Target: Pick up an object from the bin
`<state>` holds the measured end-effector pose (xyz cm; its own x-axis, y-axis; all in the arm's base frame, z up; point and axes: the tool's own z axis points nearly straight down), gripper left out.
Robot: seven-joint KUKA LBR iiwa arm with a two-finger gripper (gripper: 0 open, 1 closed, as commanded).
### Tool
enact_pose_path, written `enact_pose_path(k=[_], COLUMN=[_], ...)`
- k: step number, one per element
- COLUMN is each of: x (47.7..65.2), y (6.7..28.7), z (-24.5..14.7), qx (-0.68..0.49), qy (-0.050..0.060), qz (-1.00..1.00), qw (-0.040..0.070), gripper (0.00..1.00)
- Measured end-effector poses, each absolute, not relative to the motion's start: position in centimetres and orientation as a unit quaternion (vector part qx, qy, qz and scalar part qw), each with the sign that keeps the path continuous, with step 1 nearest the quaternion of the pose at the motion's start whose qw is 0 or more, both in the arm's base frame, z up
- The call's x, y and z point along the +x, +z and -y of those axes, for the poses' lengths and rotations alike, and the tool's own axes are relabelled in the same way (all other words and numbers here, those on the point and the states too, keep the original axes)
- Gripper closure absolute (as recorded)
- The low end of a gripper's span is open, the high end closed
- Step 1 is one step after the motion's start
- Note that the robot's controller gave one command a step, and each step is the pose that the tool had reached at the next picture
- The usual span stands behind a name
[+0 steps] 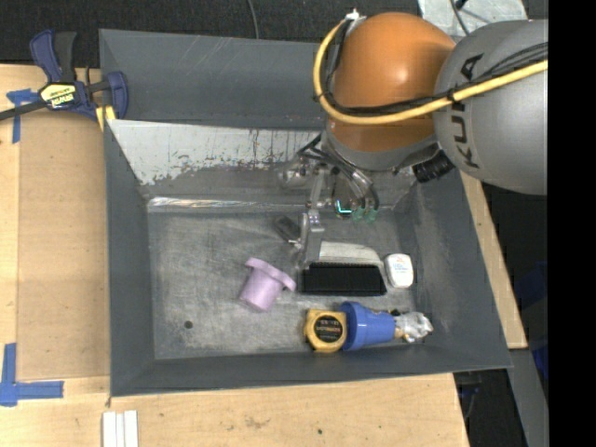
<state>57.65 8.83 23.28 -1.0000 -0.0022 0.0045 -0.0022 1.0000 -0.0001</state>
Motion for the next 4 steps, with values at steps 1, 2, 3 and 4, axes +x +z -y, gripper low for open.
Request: enact_pose_path(k=[1,2,3,4], x=[57.7,56.1,56.1,56.4], y=[23.5,28.9,28.9,24.7], z=[-8.8,-7.4,-7.4,-8.3], qx=[0.001,0.048,0.048,0.07], qy=[0.0,0.0,0.0,0.0], qz=[1.0,0.999,0.999,0.998], qw=[0.001,-0.002,-0.002,-0.006], gripper=[0.0,1.0,1.0,1.0])
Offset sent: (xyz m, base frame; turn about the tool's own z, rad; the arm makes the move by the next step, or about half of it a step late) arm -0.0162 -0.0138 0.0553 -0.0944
